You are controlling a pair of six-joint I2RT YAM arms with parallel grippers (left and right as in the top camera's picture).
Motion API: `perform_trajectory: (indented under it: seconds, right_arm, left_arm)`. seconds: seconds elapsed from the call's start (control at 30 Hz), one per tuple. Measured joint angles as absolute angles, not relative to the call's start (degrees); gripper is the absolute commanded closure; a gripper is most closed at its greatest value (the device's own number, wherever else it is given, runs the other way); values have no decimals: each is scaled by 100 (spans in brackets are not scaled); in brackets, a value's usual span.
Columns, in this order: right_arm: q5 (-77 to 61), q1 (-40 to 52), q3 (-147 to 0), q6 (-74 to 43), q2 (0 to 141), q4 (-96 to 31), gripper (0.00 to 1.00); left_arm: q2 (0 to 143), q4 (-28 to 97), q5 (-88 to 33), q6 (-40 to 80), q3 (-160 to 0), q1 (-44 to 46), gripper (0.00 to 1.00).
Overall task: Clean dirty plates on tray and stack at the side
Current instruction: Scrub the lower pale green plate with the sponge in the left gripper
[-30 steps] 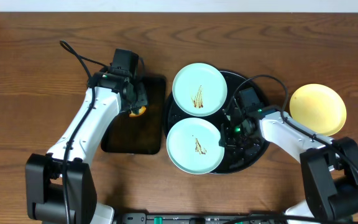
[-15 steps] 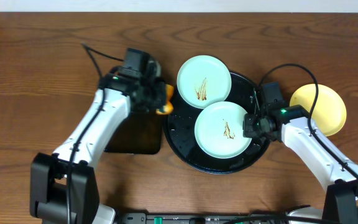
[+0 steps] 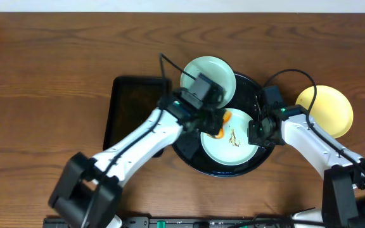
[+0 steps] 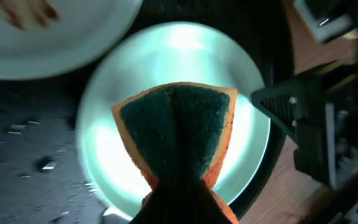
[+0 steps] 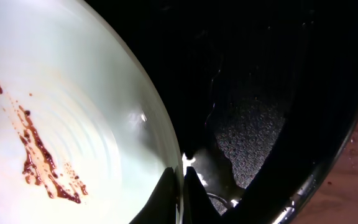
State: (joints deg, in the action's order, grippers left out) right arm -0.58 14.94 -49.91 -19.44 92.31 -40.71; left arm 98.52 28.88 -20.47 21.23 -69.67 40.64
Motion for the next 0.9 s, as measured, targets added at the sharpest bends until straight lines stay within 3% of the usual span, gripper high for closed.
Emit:
perform_trajectory:
  seconds: [0.37, 0.9]
  right_arm:
    - [-58, 1494, -4991, -1944, 9231, -4071, 99]
    - [-56, 1494, -4991, -1944, 9231, -4099, 99]
  left_arm:
    - [10779, 2016, -2383, 2845, -6895, 4753, 92]
    - [11170, 1653, -2475, 4158, -6890, 4779, 92]
